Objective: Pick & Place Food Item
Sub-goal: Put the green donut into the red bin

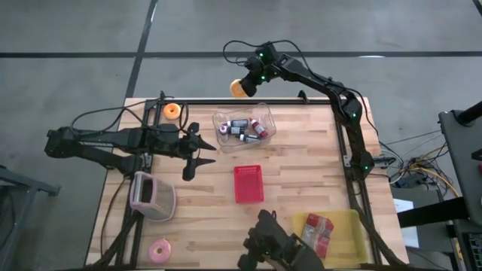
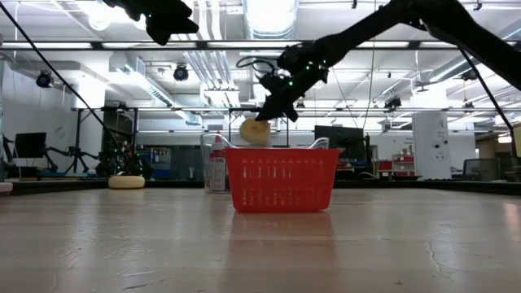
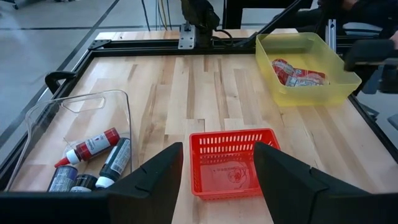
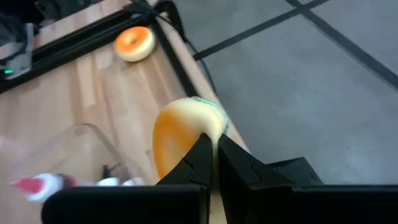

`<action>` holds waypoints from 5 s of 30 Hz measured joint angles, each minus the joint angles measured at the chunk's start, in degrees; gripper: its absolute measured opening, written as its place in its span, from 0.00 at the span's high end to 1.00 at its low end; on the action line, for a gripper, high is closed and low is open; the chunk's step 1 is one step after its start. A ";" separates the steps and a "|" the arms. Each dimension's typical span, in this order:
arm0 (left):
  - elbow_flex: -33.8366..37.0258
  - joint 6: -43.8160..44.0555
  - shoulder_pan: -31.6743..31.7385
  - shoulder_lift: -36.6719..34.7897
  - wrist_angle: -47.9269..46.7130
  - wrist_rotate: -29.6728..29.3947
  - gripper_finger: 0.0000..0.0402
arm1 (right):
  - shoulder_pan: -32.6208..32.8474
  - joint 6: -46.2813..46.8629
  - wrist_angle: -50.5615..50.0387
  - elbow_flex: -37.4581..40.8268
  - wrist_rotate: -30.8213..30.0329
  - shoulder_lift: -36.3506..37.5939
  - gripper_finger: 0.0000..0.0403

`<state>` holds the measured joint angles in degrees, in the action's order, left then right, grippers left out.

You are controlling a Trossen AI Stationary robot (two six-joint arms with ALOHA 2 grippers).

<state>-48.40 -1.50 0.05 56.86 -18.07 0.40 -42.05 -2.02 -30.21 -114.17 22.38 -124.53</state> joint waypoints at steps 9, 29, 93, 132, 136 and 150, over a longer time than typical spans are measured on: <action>0.00 -0.02 0.00 0.00 0.00 0.00 0.50 | 2.85 -1.13 -8.74 0.00 -0.13 4.51 0.98; 0.00 -0.02 -0.02 0.00 -0.01 0.00 0.50 | 15.78 1.03 -24.19 0.04 -4.57 10.71 0.98; 0.00 0.00 -0.04 0.00 0.00 0.00 0.50 | 45.52 18.16 -15.70 22.62 -23.99 12.17 0.96; 0.00 -0.02 -0.02 0.00 0.00 0.00 0.50 | 45.54 17.90 -6.21 29.33 -26.89 12.26 0.88; 0.00 -0.02 -0.02 0.00 0.00 0.00 0.50 | 45.56 17.90 -5.93 29.33 -26.87 12.26 0.88; -0.02 -0.02 -0.02 0.00 0.00 0.00 0.50 | 45.56 17.90 -5.58 29.52 -26.87 12.26 0.76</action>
<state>-48.42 -1.52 0.03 56.86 -18.06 0.40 3.51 15.88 -35.79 -84.65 -4.49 -112.27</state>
